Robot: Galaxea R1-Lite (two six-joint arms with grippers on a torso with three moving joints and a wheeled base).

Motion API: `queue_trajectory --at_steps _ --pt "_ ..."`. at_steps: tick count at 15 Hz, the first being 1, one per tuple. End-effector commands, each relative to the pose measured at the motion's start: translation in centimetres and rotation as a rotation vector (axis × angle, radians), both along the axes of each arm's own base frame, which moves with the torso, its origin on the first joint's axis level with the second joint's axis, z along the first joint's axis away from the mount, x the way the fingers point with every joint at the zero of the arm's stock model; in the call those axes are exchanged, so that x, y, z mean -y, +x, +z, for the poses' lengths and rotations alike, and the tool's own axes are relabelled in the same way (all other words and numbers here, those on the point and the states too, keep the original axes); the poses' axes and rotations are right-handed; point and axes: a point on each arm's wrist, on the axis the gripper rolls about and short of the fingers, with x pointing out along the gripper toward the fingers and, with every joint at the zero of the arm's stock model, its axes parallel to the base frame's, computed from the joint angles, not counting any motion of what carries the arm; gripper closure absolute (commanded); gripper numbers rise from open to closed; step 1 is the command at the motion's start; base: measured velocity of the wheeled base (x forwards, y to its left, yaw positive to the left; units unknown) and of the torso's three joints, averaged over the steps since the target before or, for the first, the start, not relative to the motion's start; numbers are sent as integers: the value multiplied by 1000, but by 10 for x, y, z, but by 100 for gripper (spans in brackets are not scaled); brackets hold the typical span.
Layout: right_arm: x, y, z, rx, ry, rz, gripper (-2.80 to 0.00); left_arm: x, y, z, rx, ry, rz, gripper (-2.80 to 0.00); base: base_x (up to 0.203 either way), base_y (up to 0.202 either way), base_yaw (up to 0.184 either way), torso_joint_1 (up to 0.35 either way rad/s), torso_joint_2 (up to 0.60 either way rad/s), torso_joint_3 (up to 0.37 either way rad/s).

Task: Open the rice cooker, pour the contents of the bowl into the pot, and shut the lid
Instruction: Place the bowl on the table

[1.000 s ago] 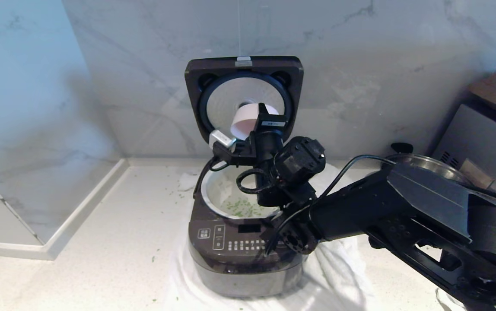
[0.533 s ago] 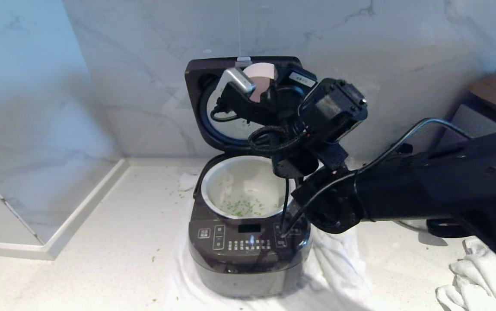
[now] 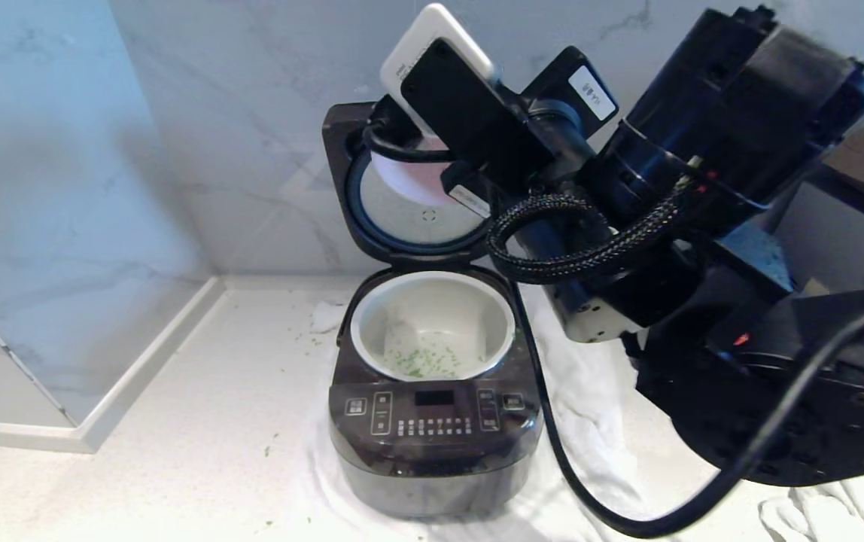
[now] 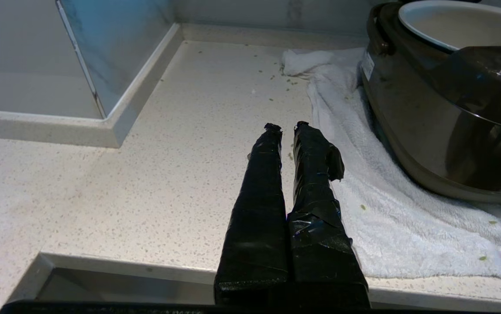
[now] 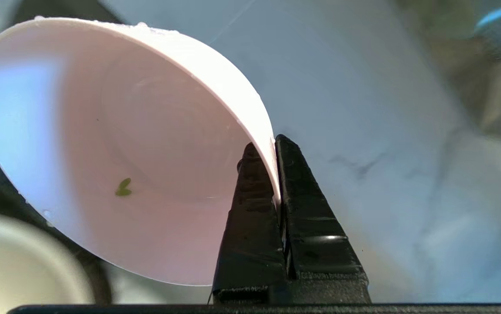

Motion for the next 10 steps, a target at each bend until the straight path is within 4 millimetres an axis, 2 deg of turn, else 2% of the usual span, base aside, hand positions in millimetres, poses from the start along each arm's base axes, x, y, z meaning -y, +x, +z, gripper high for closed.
queue_trajectory --at_steps 1,3,5,8,10 --pt "18 -18 13 -102 102 71 0 0 0 0 -2 0 1 0 0 0 0 0 0 0" --pt "27 -25 7 -288 190 119 0 0 0 0 -2 0 -1 0 0 0 0 0 0 0" --pt "40 -35 3 -462 361 142 0 0 0 0 -2 0 -1 0 0 0 0 0 0 0" --pt "75 -54 -9 -721 612 64 0 0 0 0 -2 0 0 0 0 0 0 0 0 0" --pt "98 -67 -17 -835 763 -24 0 0 0 0 -2 0 0 0 0 0 0 0 0 0"
